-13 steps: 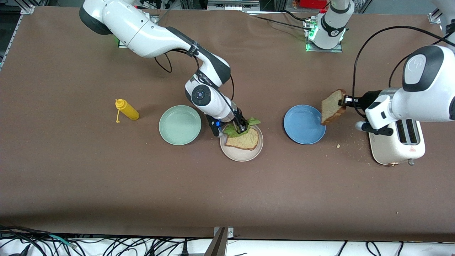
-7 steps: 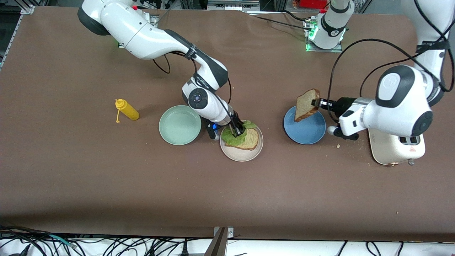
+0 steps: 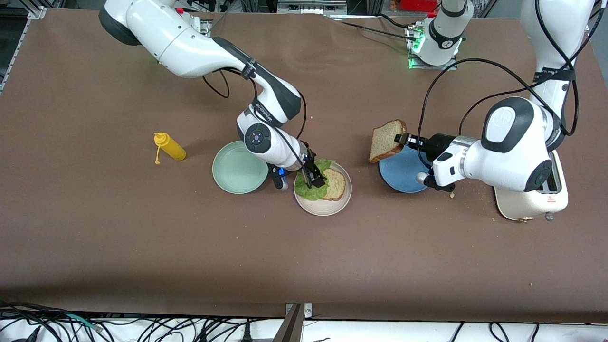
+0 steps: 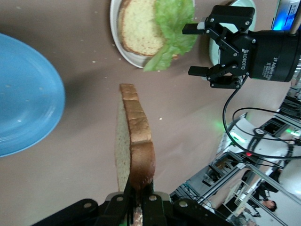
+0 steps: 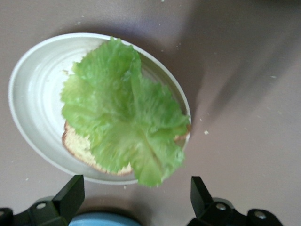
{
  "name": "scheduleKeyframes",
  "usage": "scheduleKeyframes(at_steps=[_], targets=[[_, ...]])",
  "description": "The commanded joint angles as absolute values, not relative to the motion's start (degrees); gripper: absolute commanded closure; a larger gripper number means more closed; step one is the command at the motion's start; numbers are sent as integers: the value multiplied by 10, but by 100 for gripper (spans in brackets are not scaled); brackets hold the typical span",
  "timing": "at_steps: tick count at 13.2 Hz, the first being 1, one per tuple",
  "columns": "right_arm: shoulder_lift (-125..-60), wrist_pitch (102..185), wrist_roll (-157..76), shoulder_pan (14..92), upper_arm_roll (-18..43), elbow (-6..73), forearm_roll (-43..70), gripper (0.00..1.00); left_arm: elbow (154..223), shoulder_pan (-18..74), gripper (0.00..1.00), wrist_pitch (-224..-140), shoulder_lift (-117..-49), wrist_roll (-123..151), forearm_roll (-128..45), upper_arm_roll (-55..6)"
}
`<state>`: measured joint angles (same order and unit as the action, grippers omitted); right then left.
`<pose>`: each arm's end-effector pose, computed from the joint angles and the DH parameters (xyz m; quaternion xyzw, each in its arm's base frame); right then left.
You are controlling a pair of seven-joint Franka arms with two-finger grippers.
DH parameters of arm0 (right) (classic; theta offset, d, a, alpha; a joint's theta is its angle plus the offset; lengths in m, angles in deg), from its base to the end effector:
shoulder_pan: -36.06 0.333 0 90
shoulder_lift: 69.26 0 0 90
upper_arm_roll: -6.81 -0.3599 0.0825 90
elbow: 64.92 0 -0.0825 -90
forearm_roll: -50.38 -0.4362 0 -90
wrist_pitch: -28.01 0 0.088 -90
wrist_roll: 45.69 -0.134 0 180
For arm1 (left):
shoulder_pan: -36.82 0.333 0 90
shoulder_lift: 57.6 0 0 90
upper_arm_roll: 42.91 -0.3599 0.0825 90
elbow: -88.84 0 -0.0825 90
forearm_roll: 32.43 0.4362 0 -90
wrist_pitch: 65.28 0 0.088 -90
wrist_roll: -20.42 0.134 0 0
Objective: Make sandwich in beige plate with both arms
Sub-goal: 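Release the lettuce and withdraw the right gripper while the left gripper carries toast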
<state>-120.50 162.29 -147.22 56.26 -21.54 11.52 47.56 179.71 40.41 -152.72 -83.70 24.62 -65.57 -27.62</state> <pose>0.6269 0.5599 0.2309 -0.8155 0.5340 0.1656 0.1494 0.6556 -0.1902 0.3737 0.9091 -0.0701 -0.2578 0.3196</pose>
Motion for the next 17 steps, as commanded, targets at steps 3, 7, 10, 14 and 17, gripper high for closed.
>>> scheduleKeyframes(at_steps=[3, 7, 10, 14, 17], targets=[[-1098, 1455, -1358, 543, -183, 123, 387, 0, 1778, 401, 100, -1533, -853, 209, -750, -281], [-988, 1284, -1182, 505, -134, 167, 366, 0, 1779, 399, 100, -1572, -854, 203, -786, -281], [-907, 1171, -982, 473, -69, 201, 366, 0, 1778, 397, 100, -1610, -870, 202, -797, -279], [-829, 1106, -683, 428, 38, 263, 381, 0, 1779, 380, 100, -1641, -876, 202, -814, -279], [-789, 1133, -519, 421, 93, 307, 456, 0, 1778, 368, 100, -1664, -888, 204, -817, -279]])
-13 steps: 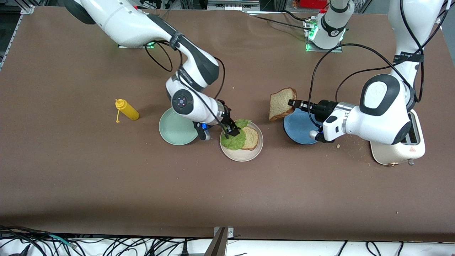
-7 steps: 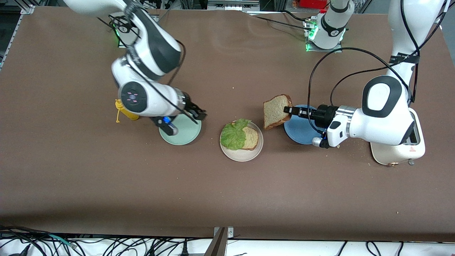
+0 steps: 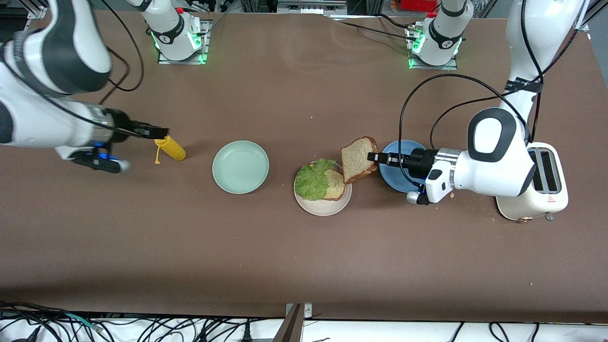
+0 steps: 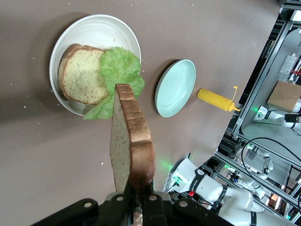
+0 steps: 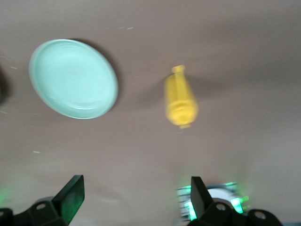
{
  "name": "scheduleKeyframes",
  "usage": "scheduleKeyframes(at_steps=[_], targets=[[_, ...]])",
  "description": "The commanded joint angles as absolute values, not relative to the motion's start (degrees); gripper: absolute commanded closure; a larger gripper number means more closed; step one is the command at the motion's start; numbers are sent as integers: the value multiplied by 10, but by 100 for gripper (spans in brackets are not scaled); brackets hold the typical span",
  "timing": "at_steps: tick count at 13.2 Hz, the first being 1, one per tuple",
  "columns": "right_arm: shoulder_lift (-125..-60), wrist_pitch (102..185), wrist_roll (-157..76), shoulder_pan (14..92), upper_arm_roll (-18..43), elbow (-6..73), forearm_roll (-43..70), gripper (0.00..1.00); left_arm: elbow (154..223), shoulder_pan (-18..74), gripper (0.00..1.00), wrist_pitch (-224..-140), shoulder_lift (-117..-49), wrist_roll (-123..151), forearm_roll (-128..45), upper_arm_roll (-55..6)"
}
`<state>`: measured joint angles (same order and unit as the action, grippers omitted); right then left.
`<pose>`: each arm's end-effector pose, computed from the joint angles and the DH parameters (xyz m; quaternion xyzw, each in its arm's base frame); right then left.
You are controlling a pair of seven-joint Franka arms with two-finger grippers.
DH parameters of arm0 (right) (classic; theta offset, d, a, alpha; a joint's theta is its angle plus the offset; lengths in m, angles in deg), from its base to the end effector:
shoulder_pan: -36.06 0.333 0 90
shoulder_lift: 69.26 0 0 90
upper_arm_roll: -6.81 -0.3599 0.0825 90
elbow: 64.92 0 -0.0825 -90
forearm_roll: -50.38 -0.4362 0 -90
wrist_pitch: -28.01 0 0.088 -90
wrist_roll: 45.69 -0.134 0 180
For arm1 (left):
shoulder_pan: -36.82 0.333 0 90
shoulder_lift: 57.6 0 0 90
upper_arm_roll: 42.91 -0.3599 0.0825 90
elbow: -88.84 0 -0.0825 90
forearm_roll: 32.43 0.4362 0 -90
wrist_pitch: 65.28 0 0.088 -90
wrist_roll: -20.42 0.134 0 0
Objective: Make sandwich in beige plate with both arms
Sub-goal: 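Release the lettuce and withdraw the right gripper while the left gripper carries toast, then lower the toast with the left gripper onto the lettuce on the beige plate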
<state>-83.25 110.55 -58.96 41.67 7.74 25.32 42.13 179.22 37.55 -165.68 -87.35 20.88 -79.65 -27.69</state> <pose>0.6388 0.0740 0.4794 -0.9767 0.0777 0.1963 0.0397 0.6897 -0.2386 0.3553 0.8860 0.0255 -0.2036 0.4158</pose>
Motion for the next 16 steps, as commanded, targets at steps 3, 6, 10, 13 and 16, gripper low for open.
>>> scheduleKeyframes(at_steps=[3, 6, 10, 13, 16], targets=[[-726, 1265, -498, 422, 103, 369, 527, 0, 1778, 349, 100, -1697, -903, 210, -817, -278], [-726, 1331, -497, 421, 116, 365, 545, 0, 1777, 316, 100, -1739, -919, 210, -819, -279], [-725, 1340, -504, 419, 119, 336, 541, 1, 1761, 301, 100, -1765, -934, 211, -837, -278], [-727, 1343, -497, 419, 119, 330, 546, 0, 1756, 280, 100, -1790, -942, 212, -847, -278], [-728, 1330, -480, 420, 117, 328, 546, 0, 1756, 264, 100, -1821, -955, 213, -850, -278]])
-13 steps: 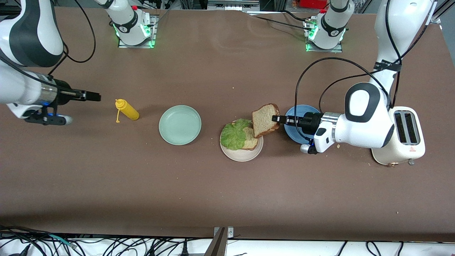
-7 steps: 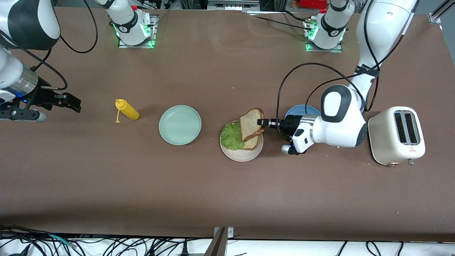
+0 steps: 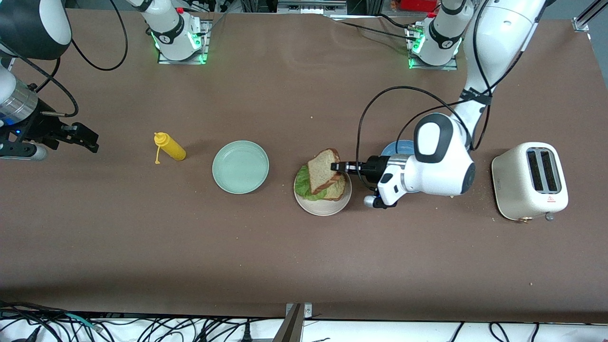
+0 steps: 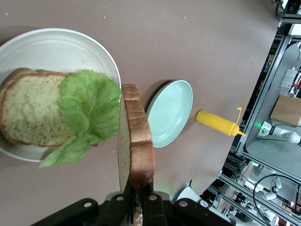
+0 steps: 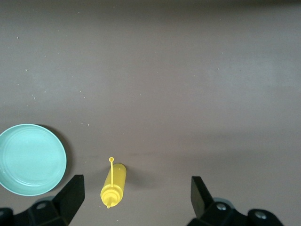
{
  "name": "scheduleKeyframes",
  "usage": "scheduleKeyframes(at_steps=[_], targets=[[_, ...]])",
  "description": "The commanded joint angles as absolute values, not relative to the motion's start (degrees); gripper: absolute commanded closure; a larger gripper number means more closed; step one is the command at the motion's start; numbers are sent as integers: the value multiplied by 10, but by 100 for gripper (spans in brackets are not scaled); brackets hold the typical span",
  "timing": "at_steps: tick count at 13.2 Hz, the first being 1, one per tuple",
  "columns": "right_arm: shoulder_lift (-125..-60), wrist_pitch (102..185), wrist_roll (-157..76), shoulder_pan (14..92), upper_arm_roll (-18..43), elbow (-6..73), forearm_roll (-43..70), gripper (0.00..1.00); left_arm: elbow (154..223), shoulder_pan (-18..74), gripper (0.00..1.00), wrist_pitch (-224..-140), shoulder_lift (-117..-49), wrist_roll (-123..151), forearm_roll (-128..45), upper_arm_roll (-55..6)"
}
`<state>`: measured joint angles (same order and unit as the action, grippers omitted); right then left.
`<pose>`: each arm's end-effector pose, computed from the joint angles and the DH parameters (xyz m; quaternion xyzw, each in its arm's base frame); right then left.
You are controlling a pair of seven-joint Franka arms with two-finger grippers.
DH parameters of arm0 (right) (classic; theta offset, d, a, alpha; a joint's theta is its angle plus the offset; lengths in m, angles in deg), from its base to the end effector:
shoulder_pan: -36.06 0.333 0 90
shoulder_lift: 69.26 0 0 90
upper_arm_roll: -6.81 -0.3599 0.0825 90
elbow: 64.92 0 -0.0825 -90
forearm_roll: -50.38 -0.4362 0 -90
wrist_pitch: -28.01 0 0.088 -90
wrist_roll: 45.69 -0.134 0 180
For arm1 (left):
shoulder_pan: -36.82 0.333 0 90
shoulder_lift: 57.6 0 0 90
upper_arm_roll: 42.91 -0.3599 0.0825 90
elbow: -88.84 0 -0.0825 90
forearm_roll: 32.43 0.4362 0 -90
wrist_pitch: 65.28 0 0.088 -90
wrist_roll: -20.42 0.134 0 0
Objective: Make sandwich in beige plate with both arms
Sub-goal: 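Lower the toast with the left gripper onto the lettuce on the beige plate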
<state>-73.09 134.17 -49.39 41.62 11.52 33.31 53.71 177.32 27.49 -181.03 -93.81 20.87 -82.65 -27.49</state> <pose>0.6475 0.0049 0.5491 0.9987 -0.0176 0.0371 0.0295 0.6873 -0.3514 0.2965 0.8946 0.0322 -0.1593 0.4162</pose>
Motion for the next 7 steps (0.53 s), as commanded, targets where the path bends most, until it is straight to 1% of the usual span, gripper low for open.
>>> scheduleKeyframes(at_steps=[1, 3, 7], targets=[[-725, 1312, -480, 420, 116, 328, 547, 0, 1753, 260, 100, -1822, -959, 213, -850, -278], [-722, 1285, -480, 420, 117, 328, 546, 0, 1747, 257, 100, -1823, -971, 214, -850, -278], [-726, 1289, -489, 422, 116, 327, 545, 0, 1749, 239, 100, -1866, -993, 245, -850, -279]])
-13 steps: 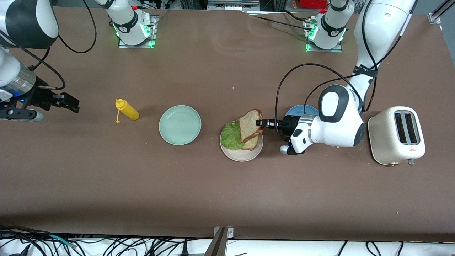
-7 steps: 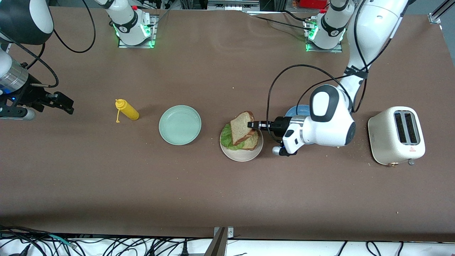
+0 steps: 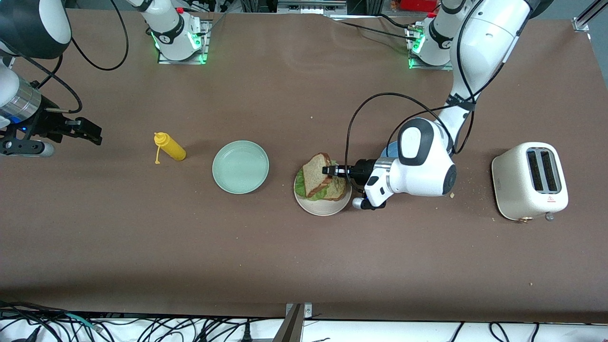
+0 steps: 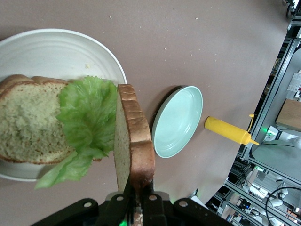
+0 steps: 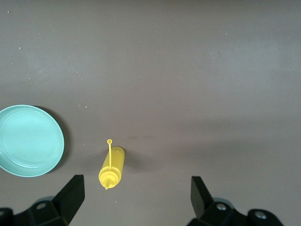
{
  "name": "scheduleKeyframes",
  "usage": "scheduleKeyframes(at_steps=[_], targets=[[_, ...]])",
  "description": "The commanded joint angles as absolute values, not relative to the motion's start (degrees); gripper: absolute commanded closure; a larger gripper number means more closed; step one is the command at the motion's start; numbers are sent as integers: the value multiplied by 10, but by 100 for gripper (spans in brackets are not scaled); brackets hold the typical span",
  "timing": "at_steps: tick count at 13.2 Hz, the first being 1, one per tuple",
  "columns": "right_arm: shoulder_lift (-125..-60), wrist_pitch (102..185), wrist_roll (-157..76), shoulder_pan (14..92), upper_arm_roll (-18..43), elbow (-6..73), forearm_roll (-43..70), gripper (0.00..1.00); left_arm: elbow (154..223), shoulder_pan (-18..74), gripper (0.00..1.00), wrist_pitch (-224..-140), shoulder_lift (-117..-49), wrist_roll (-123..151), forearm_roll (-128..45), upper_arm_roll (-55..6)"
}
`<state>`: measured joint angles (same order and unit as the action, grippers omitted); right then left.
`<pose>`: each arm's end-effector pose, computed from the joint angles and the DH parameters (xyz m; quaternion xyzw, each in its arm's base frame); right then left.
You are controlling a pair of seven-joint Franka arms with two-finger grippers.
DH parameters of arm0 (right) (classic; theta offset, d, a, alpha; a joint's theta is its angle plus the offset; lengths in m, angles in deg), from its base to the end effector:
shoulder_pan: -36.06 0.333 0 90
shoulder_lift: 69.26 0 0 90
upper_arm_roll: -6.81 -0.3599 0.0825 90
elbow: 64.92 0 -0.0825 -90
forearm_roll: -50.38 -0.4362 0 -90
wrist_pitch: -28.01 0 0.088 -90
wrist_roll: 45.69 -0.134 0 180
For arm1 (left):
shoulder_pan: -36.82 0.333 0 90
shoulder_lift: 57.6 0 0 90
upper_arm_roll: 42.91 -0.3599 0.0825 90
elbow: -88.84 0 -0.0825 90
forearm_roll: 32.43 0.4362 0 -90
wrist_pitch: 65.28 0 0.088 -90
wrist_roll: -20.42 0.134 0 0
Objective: Make sandwich in beige plate with both arms
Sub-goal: 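Lower the toast with the left gripper onto the lettuce on the beige plate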
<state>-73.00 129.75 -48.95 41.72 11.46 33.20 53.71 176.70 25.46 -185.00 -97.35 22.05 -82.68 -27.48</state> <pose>0.6374 0.0059 0.5440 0.9994 -0.0136 0.0002 0.0311 0.6847 -0.3716 0.2568 0.8985 0.0332 -0.1537 0.4097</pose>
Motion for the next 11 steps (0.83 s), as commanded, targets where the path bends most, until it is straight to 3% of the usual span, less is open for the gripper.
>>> scheduleKeyframes(at_steps=[1, 2, 3, 5, 7, 8, 11], targets=[[-727, 1291, -489, 422, 116, 327, 544, 0, 1749, 239, 100, -1867, -997, 249, -848, -279], [-727, 1290, -489, 422, 116, 327, 544, 0, 1748, 239, 100, -1868, -1003, 258, -847, -279], [-727, 1289, -489, 423, 115, 327, 544, 0, 1748, 239, 89, -1877, -1009, 278, -845, -280], [-726, 1286, -488, 423, 116, 327, 544, 0, 1748, 246, 36, -1881, -1023, 351, -849, -282], [-725, 1283, -486, 422, 116, 329, 545, 0, 1748, 249, 6, -1881, -1027, 377, -848, -284], [-724, 1280, -485, 422, 116, 329, 545, 0, 1748, 251, 0, -1881, -1029, 377, -847, -285], [-723, 1277, -484, 422, 117, 329, 545, 0, 1748, 252, 0, -1882, -1029, 377, -845, -297]])
